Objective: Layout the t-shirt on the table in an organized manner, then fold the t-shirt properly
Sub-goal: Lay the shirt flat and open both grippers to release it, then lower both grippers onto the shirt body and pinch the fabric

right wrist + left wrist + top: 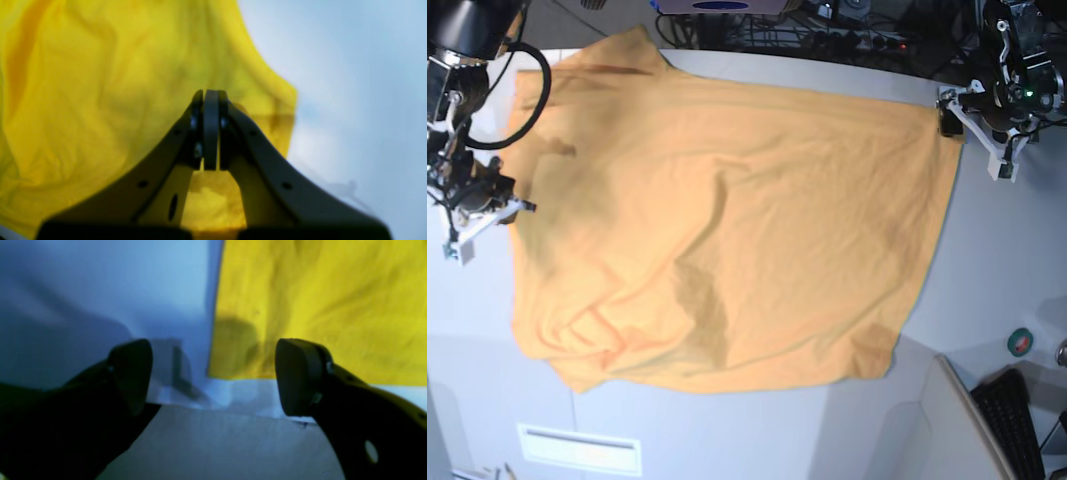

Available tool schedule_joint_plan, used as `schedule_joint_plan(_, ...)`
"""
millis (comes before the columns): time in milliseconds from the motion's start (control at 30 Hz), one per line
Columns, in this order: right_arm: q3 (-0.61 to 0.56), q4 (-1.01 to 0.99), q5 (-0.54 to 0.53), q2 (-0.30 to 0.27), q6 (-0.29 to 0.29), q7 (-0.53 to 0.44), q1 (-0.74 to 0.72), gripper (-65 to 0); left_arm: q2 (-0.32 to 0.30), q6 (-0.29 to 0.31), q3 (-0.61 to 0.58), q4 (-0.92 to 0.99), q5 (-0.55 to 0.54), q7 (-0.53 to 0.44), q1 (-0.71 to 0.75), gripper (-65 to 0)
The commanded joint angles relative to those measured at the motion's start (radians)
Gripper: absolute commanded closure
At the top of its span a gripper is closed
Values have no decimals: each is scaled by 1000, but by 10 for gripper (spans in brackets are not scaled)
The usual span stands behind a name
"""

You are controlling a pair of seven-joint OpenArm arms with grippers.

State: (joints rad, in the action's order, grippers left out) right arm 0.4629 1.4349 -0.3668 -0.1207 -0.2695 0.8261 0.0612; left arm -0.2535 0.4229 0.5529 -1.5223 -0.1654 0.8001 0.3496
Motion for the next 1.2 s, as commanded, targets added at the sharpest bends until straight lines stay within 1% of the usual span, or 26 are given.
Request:
schedule_joint_plan(0, -17, 5, -13, -21, 0, -23, -33, 0, 0, -2, 46, -54, -6, -14, -4, -550)
schedule_joint_plan(67, -59, -32, -11, -32, 0, -23, -68, 0, 35, -2, 111, -139, -6, -14, -2, -540)
schedule_joint_plan(100, -74, -56, -11, -40, 0, -24, -96, 0, 47, 0, 111, -179, -6, -14, -8, -504)
schedule_joint_plan(133, -88, -89, -11, -49, 0, -29, -123, 0, 52, 0, 95, -209, -6, -14, -13, -441)
schedule_joint_plan(167, -105, -139, -10, -61, 0, -44, -153, 0, 52, 0, 54, -226, -6, -14, -28, -334)
schedule_joint_plan(200, -125, -196, -10, -73, 3, -73, -186, 0, 52, 0, -3, -226, -4, -14, -65, -206)
schedule_joint_plan(233, -145, -257, -10, -86, 3, -107, -217, 0, 49, 0, -60, -206, 7, -14, -113, -63)
schedule_joint_plan(267, -161, -309, -10, -96, 5, -139, -242, 0, 49, 0, -96, -168, 7, -14, -157, 0)
schedule_joint_plan(333, -189, -425, -10, -113, 5, -201, -300, 0, 47, -2, -159, -37, 7, -17, -271, 0)
schedule_joint_plan(433, -223, -592, -10, -136, 5, -265, -370, 0, 47, -2, -187, 216, 7, -21, -433, 0)
schedule_joint_plan(500, -244, -682, -10, -152, 5, -307, -403, 0, 47, -3, -189, 360, 8, -52, -518, 0)
schedule_joint_plan(533, -247, -718, -10, -158, 6, -324, -412, 0, 47, -14, -189, 418, 11, -80, -541, 0)
schedule_joint_plan(600, -247, -762, -10, -162, 8, -348, -415, 0, 47, -78, -190, 495, 62, -135, -568, 0)
schedule_joint_plan(633, -246, -771, -10, -165, 14, -354, -415, 0, 49, -101, -195, 513, 99, -160, -571, 0)
schedule_joint_plan(667, -244, -776, -10, -175, 40, -357, -410, 0, 52, -117, -210, 524, 139, -181, -568, 0)
schedule_joint_plan(733, -244, -765, -13, -181, 114, -359, -383, 0, 52, -120, -241, 524, 177, -201, -558, 0)
schedule_joint_plan(867, -244, -665, -18, -179, 204, -357, -309, 0, 52, -120, -248, 487, 180, -204, -513, 0)
schedule_joint_plan(1000, -244, -497, -18, -141, 342, -354, -211, 0, 50, -121, -248, 403, 180, -199, -461, 0)
schedule_joint_plan(1033, -244, -454, -18, -138, 368, -353, -183, 0, 50, -121, -248, 385, 180, -198, -449, 0)
schedule_joint_plan(1100, -250, -354, -18, -127, 402, -344, -131, 0, 49, -121, -247, 340, 183, -198, -419, 0)
schedule_joint_plan(1167, -244, -268, -18, -106, 410, -278, -99, 0, 49, -121, -247, 303, 186, -198, -399, 0)
